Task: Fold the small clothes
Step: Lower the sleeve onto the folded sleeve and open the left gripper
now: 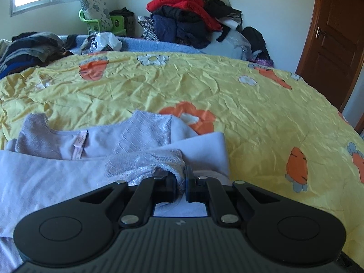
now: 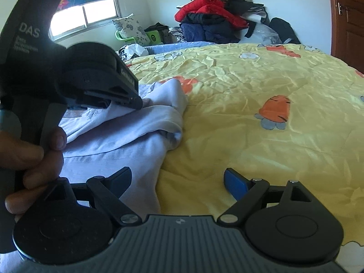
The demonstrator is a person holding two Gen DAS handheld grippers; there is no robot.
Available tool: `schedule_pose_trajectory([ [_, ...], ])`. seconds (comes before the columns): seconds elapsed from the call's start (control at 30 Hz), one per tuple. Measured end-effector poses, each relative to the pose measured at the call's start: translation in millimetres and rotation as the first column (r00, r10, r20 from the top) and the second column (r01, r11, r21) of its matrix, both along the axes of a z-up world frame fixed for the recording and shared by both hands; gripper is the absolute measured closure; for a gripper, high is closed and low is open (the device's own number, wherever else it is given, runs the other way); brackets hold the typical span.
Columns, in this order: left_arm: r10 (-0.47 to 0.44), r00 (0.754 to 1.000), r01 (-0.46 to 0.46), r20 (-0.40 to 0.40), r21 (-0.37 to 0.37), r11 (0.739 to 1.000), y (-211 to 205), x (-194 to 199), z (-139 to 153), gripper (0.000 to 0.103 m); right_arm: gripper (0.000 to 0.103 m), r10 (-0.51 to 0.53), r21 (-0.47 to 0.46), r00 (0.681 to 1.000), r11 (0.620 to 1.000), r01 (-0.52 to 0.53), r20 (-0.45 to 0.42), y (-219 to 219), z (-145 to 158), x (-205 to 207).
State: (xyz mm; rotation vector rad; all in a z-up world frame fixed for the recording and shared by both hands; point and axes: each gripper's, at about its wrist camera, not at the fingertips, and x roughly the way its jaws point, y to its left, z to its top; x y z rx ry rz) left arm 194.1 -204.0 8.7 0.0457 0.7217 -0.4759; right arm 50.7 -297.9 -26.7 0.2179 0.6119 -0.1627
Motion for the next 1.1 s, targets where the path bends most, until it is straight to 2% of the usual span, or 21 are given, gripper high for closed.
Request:
schedule_pose_trajectory([
  [0.37, -0.022, 0.999, 0.022, -0.033, -0.001, 1.000, -4.1, -1.8, 0.2, 0.092, 0.013, -0.026, -0.022, 1.000, 0.999, 0.026, -0.006, -9.0, 0.6, -10.7],
  [0.57, -0.053, 0.998, 0.052, -0.034, -0.017, 0.998, -9.0, -8.1, 3.9, 0.067, 0.012, -0.043, -0.029, 0.999, 0.999, 0.043, -0.009, -13.0, 0.2, -16.0],
  [0.6, -0.059, 0.998, 0.059, -0.031, -0.020, 0.998, -9.6, -9.6, 5.0, 0.058, 0.012, -0.046, -0.029, 0.999, 0.999, 0.046, -0.010, -11.9, 0.1, -17.3],
  [0.63, -0.065, 0.998, 0.064, -0.027, -0.025, 0.998, -10.0, -11.3, 6.5, 0.044, 0.012, -0.047, -0.030, 0.999, 0.998, 0.047, -0.011, -12.4, 0.0, -17.6],
  [0.7, -0.073, 0.997, 0.073, -0.012, -0.036, 0.997, -9.0, -14.7, 10.8, 0.030, 0.012, -0.049, -0.033, 0.999, 0.998, 0.049, -0.012, -13.4, 0.4, -18.2],
  [0.8, -0.091, 0.995, 0.093, 0.033, -0.052, 0.994, -0.2, -20.5, 21.7, 0.027, 0.012, -0.051, -0.036, 0.999, 0.998, 0.051, -0.012, -13.1, 0.6, -18.4],
  [0.93, -0.081, 0.996, 0.084, 0.046, -0.090, 0.992, 22.8, -17.0, 37.3, 0.023, 0.012, -0.056, -0.041, 0.998, 0.998, 0.056, -0.009, -12.0, 1.3, -17.8],
  [1.03, -0.014, 0.997, 0.022, 0.071, -0.113, 0.993, 52.9, -10.2, 46.6, 0.023, 0.012, -0.062, -0.048, 0.998, 0.997, 0.063, 0.017, -8.9, 6.1, -17.2],
  [1.1, 0.068, 0.991, -0.061, 0.112, -0.063, 0.996, 72.0, -5.2, 46.7, 0.023, 0.012, -0.048, -0.055, 0.998, 0.997, 0.049, 0.034, -4.9, 11.1, -12.7],
])
